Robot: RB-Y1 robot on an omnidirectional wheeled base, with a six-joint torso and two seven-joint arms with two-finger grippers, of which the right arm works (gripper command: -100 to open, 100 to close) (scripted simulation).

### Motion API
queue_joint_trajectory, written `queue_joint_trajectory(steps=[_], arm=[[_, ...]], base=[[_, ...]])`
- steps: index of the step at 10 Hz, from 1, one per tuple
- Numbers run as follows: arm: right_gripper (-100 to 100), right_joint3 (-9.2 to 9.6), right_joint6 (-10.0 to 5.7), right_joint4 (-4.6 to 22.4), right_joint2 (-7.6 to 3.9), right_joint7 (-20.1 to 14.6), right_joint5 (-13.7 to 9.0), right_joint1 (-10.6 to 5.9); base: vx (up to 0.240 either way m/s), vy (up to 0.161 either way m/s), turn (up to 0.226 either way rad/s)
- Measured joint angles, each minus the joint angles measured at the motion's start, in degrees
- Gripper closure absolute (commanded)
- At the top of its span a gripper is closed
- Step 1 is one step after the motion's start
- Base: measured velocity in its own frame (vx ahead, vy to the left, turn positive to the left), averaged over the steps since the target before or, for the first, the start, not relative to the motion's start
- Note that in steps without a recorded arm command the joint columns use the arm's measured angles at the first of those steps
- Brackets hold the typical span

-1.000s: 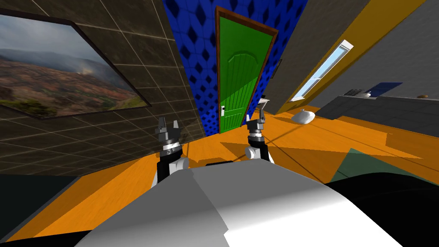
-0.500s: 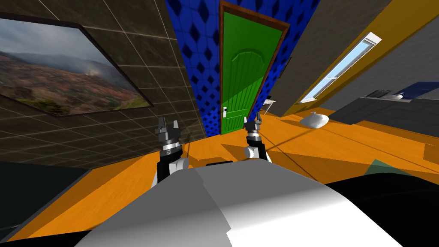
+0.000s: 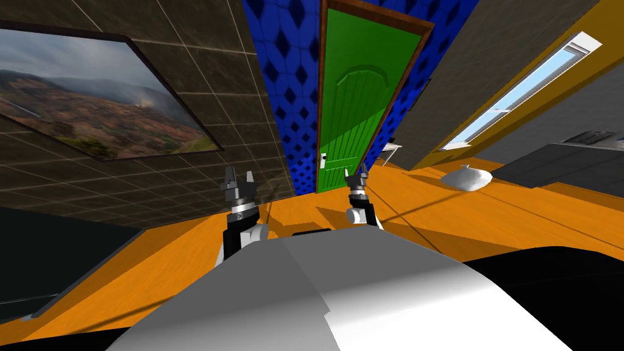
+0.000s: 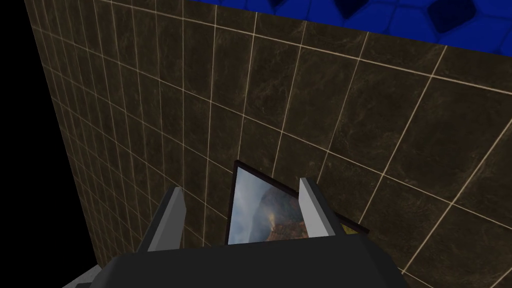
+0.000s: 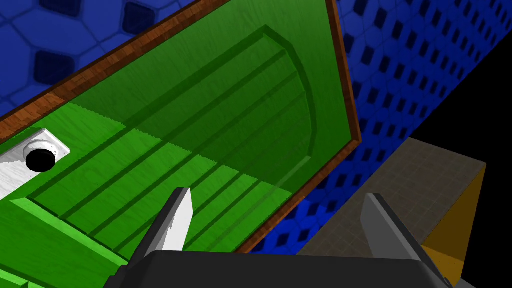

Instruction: Pull the door open

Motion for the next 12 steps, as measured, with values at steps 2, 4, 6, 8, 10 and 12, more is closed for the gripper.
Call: queue_joint_trajectory(steps=[2,4,6,8,10,12], arm=[[-100,-0.33,0.77,2.24,-0.4,-1.97,-1.96,-1.26],[-100,-0.48,1.29,4.3,-0.76,-4.09,-3.88,-2.08],[-100,-0.54,1.55,6.56,-1.2,-6.22,-5.83,-2.67],[-100,-0.67,1.35,9.51,-1.59,-8.47,-7.77,-3.82],[-100,-1.07,2.03,11.74,-2.14,-10.79,-9.89,-4.8],[-100,-1.04,2.33,14.19,-2.08,-12.68,-11.71,-5.8]], base=[[0.086,-0.052,0.146],[0.09,-0.063,0.124],[0.089,-0.056,0.146],[0.089,-0.067,0.127],[0.07,-0.067,0.143],[0.079,-0.071,0.117]])
